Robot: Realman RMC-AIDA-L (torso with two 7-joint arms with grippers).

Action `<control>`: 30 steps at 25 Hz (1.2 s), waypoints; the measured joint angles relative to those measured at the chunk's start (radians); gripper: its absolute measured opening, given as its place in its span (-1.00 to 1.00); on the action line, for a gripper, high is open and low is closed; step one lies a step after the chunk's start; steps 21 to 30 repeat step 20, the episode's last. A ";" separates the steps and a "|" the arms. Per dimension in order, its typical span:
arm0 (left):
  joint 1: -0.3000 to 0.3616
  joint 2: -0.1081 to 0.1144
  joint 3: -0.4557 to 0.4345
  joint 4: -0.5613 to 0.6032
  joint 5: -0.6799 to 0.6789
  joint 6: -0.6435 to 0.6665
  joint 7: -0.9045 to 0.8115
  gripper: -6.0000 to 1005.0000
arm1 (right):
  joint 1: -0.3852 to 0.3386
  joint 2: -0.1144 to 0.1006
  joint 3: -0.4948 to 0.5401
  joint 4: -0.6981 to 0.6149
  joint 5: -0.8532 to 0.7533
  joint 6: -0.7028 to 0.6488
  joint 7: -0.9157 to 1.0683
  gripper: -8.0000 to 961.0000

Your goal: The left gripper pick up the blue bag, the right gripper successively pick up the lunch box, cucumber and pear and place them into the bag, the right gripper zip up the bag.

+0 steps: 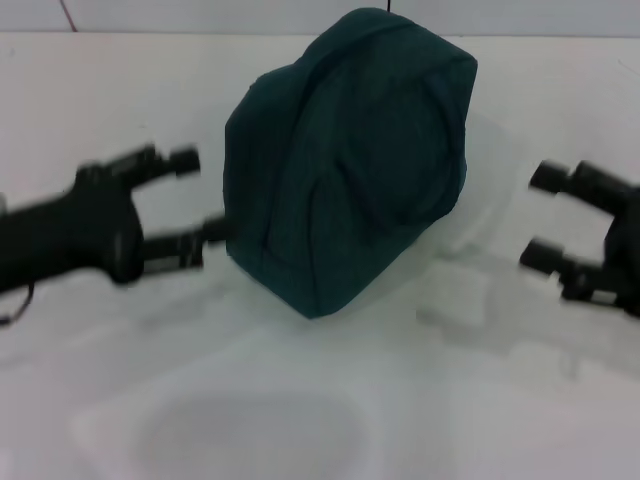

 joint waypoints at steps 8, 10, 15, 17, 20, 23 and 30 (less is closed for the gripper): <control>0.041 0.001 -0.059 -0.249 0.154 0.004 0.281 0.78 | -0.064 0.065 -0.001 0.011 -0.165 0.175 -0.065 0.79; 0.036 -0.001 -0.101 -0.298 0.211 -0.008 0.329 0.78 | -0.080 0.081 -0.001 0.011 -0.192 0.232 -0.088 0.79; 0.038 0.000 -0.128 -0.398 0.241 -0.068 0.396 0.78 | -0.101 0.099 -0.001 0.013 -0.224 0.312 -0.111 0.79; 0.044 -0.002 -0.129 -0.407 0.245 -0.086 0.408 0.78 | -0.105 0.102 0.000 0.014 -0.224 0.320 -0.118 0.79; 0.048 -0.002 -0.129 -0.416 0.246 -0.088 0.411 0.78 | -0.107 0.103 0.000 0.014 -0.221 0.322 -0.120 0.79; 0.048 -0.002 -0.129 -0.416 0.246 -0.088 0.411 0.78 | -0.107 0.103 0.000 0.014 -0.221 0.322 -0.120 0.79; 0.048 -0.002 -0.129 -0.416 0.246 -0.088 0.411 0.78 | -0.107 0.103 0.000 0.014 -0.221 0.322 -0.120 0.79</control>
